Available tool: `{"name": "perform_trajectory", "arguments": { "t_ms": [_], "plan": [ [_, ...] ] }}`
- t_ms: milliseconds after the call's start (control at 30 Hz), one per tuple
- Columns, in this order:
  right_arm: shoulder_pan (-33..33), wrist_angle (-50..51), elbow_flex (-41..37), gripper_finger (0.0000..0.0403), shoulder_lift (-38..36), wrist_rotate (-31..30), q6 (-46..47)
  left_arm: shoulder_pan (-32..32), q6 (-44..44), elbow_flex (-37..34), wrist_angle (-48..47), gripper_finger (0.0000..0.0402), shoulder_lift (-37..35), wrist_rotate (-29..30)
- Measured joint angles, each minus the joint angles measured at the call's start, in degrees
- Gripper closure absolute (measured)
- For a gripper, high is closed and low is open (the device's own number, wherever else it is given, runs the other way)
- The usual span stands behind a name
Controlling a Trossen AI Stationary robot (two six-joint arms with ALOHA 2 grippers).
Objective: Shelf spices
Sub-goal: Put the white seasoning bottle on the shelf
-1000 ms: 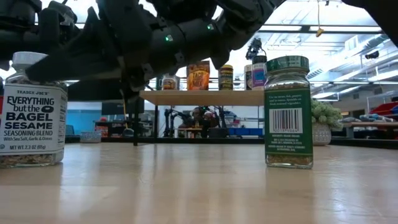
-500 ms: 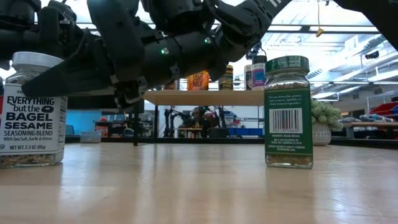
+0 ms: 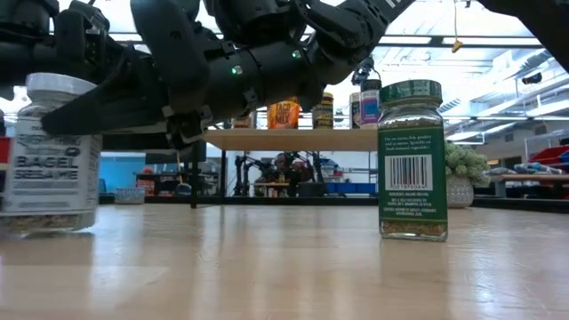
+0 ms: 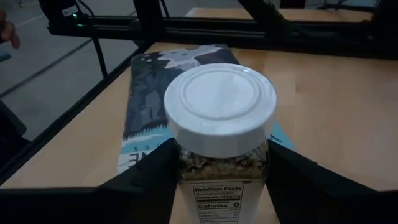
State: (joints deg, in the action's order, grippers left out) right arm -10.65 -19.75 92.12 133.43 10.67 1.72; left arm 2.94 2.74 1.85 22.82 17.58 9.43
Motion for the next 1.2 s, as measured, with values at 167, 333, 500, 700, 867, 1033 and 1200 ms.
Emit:
{"name": "perform_trajectory", "arguments": {
  "t_ms": [167,333,500,700,867,1033,1200],
  "plan": [
    [1.6,6.7,0.0,0.0205,-3.8,-0.1,0.1,0.0,0.0,0.0,0.0,0.0188,0.0,0.0],
    [2.9,12.0,0.0,0.0205,-8.9,-0.1,-0.7,0.0,0.0,0.0,0.1,0.0188,0.0,0.0],
    [4.2,20.2,0.0,0.0192,-15.7,-2.9,-3.4,0.0,0.0,0.0,0.1,0.0188,0.0,0.0],
    [6.7,27.8,-3.7,0.0205,-25.8,-5.7,-5.4,0.0,0.0,0.0,0.2,0.0188,0.0,0.0],
    [10.0,28.2,-12.5,0.0195,-35.2,-9.9,-5.4,0.0,0.0,0.0,0.2,0.0188,0.0,0.0],
    [15.0,26.0,-20.8,0.0188,-43.9,-13.0,-5.4,0.0,0.0,0.0,0.5,0.0188,0.0,0.0],
    [22.4,25.6,-23.6,0.02,-48.6,-13.5,-5.0,0.0,0.0,0.0,1.0,0.0188,0.0,0.0]
  ]
}}
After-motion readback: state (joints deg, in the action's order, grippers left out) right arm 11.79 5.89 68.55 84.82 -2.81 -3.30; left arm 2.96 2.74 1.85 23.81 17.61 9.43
